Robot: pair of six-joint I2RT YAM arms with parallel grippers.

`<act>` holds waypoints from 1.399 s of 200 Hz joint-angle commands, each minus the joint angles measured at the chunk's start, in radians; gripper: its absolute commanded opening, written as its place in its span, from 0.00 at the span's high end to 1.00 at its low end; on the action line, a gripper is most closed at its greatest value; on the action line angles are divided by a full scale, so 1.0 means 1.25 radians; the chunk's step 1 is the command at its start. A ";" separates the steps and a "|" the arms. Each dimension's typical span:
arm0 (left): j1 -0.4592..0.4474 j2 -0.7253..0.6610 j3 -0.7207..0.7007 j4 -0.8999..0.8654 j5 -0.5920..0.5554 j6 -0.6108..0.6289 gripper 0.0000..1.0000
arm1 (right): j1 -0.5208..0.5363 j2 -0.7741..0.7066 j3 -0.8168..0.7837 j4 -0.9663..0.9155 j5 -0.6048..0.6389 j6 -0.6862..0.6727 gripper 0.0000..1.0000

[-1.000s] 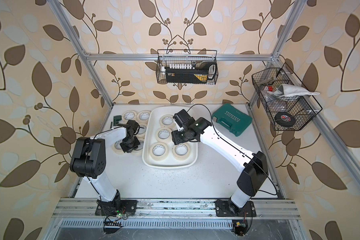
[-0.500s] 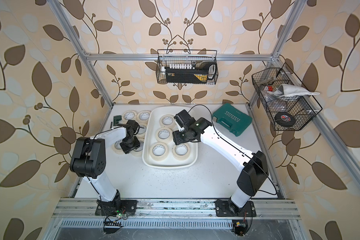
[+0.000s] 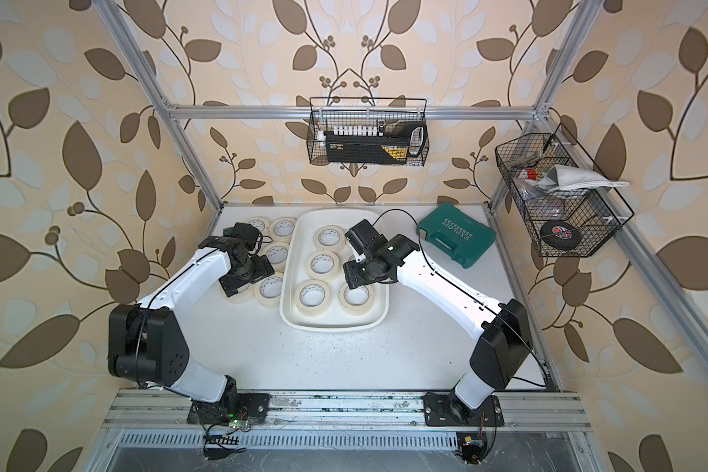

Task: Take out the art tape in the storage box
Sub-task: Place the art tape at the center of the board, then pick up the art tape from the storage box.

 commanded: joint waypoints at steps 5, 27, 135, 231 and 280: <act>-0.006 -0.080 0.043 -0.070 0.032 0.050 0.01 | -0.002 -0.017 -0.030 -0.020 0.023 -0.016 0.37; -0.006 -0.118 0.053 -0.081 0.075 0.067 0.01 | -0.026 -0.006 -0.045 -0.020 0.026 -0.025 0.37; -0.038 -0.236 0.063 -0.078 0.214 0.124 0.01 | -0.071 0.133 -0.040 0.003 -0.018 -0.064 0.37; -0.112 -0.224 0.058 -0.045 0.222 0.125 0.01 | -0.091 0.247 0.003 0.009 -0.009 -0.093 0.47; -0.127 -0.218 0.058 -0.036 0.223 0.124 0.01 | -0.098 0.290 0.022 0.019 -0.027 -0.095 0.49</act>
